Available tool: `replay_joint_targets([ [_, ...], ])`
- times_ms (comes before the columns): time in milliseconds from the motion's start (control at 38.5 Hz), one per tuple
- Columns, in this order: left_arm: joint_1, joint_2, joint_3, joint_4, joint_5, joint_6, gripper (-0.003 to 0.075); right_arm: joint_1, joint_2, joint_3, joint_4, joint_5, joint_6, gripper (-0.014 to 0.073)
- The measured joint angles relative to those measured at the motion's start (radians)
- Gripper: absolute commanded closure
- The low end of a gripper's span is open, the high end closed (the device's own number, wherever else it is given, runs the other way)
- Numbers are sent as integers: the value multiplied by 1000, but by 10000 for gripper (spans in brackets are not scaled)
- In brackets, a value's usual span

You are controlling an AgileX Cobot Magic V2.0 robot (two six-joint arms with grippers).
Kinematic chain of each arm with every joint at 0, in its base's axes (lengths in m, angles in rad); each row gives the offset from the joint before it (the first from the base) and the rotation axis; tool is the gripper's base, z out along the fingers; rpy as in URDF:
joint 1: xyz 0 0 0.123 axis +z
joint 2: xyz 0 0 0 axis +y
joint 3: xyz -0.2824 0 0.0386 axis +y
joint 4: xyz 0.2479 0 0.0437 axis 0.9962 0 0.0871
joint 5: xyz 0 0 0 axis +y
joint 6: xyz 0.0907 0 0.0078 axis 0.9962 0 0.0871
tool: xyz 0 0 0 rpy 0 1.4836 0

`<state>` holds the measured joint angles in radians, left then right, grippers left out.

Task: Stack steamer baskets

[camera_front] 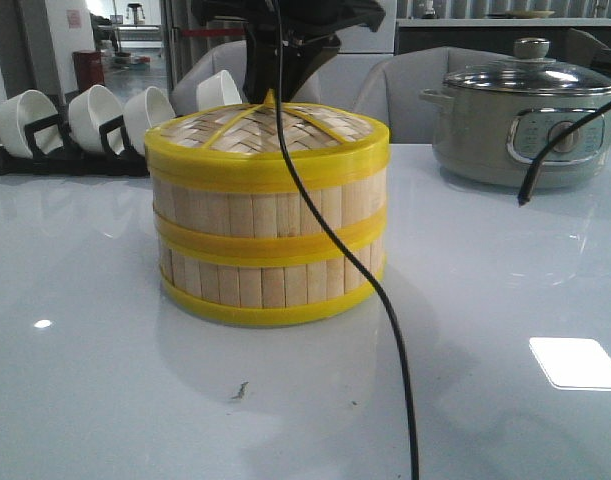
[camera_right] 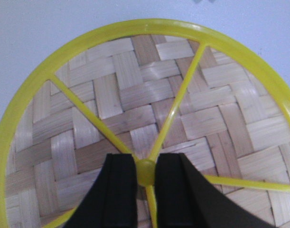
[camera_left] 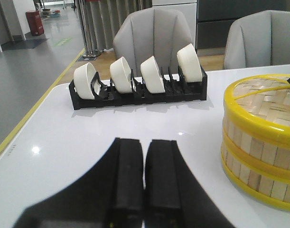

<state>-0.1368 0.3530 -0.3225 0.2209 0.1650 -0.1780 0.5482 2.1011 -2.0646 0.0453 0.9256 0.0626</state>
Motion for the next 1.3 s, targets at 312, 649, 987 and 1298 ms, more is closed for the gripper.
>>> replay_joint_targets([
  [312,0,0,0,0,0,0,625,0,2,0,2,-2,0,312],
  [649,0,0,0,0,0,0,625,0,-3,0,2,-27,0,200],
  [987,0,0,0,0,0,0,625,-17,-143,0,-53,-103,0,200],
  [1298,0,0,0,0,0,0,625,-222,-384,148,-70,-126,0,200],
])
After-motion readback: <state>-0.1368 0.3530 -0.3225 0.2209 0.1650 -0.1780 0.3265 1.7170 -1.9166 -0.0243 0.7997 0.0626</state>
